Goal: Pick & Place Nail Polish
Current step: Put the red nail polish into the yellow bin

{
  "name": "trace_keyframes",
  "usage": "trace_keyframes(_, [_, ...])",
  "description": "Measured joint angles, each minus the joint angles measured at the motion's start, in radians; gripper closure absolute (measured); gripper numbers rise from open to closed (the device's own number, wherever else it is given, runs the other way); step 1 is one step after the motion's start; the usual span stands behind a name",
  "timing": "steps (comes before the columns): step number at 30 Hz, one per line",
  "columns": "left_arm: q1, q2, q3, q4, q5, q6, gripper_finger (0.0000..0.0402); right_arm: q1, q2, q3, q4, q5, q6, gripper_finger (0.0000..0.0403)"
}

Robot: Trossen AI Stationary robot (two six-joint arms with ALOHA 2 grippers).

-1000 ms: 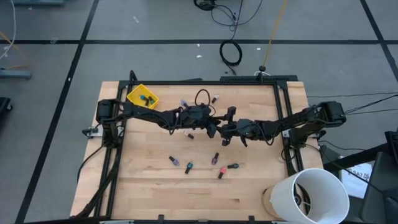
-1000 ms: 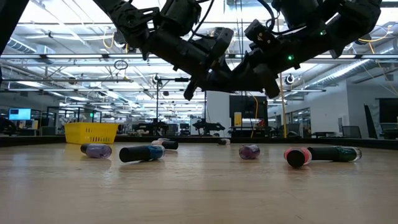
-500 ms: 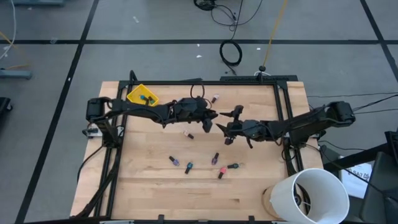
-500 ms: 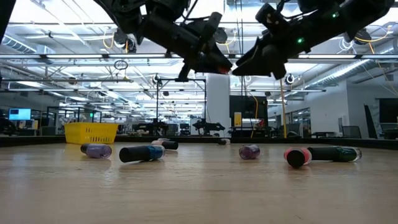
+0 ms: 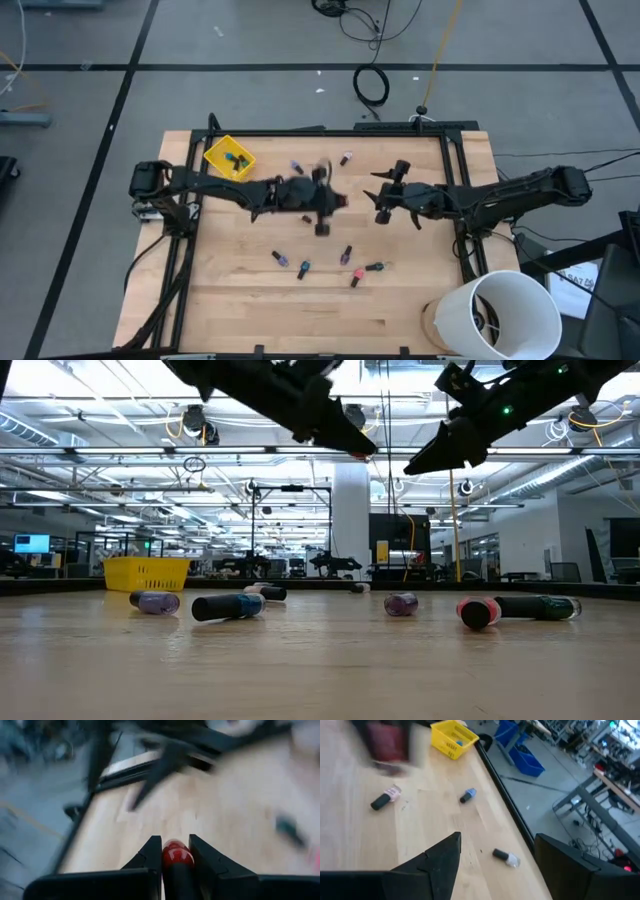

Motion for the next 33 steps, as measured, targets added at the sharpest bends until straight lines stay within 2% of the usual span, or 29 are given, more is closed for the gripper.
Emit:
trace_keyframes(4, [-0.092, 0.007, 0.000, -0.086, -0.174, 0.331, 0.0349, -0.015, -0.017, 0.000, -0.022, 0.000, 0.011, 0.0170])
trace_keyframes(7, [-0.144, 0.007, -0.001, -0.108, -0.306, 0.503, 0.0349, -0.026, -0.016, 0.000, -0.021, 0.000, 0.024, 0.0174])
trace_keyframes(10, [-0.192, 0.007, -0.001, -0.078, -0.400, 0.572, 0.0349, -0.040, -0.016, -0.001, -0.020, -0.003, 0.056, 0.0176])
trace_keyframes(15, [-0.264, 0.006, -0.001, 0.012, -0.449, 0.664, 0.0349, -0.065, -0.016, -0.039, 0.001, -0.004, 0.066, 0.0177])
trace_keyframes(18, [-0.287, 0.006, -0.001, 0.011, -0.466, 0.656, 0.0349, -0.085, -0.018, -0.074, 0.039, -0.029, 0.065, 0.0177])
trace_keyframes(22, [-0.280, -0.022, -0.001, -0.059, -0.468, 0.534, 0.0349, -0.129, -0.055, -0.099, 0.080, -0.258, 0.083, 0.0177])
trace_keyframes(25, [-0.257, -0.078, -0.040, -0.087, -0.428, 0.437, 0.0349, -0.156, -0.094, -0.119, 0.112, -0.347, 0.094, 0.0177])
trace_keyframes(28, [-0.228, -0.163, -0.126, -0.010, -0.335, 0.378, 0.0349, -0.171, -0.138, -0.142, 0.123, -0.365, 0.096, 0.0177])
trace_keyframes(33, [-0.179, -0.316, -0.363, 0.286, -0.221, 0.317, 0.0349, -0.188, -0.223, -0.189, 0.144, -0.415, 0.115, 0.0184])
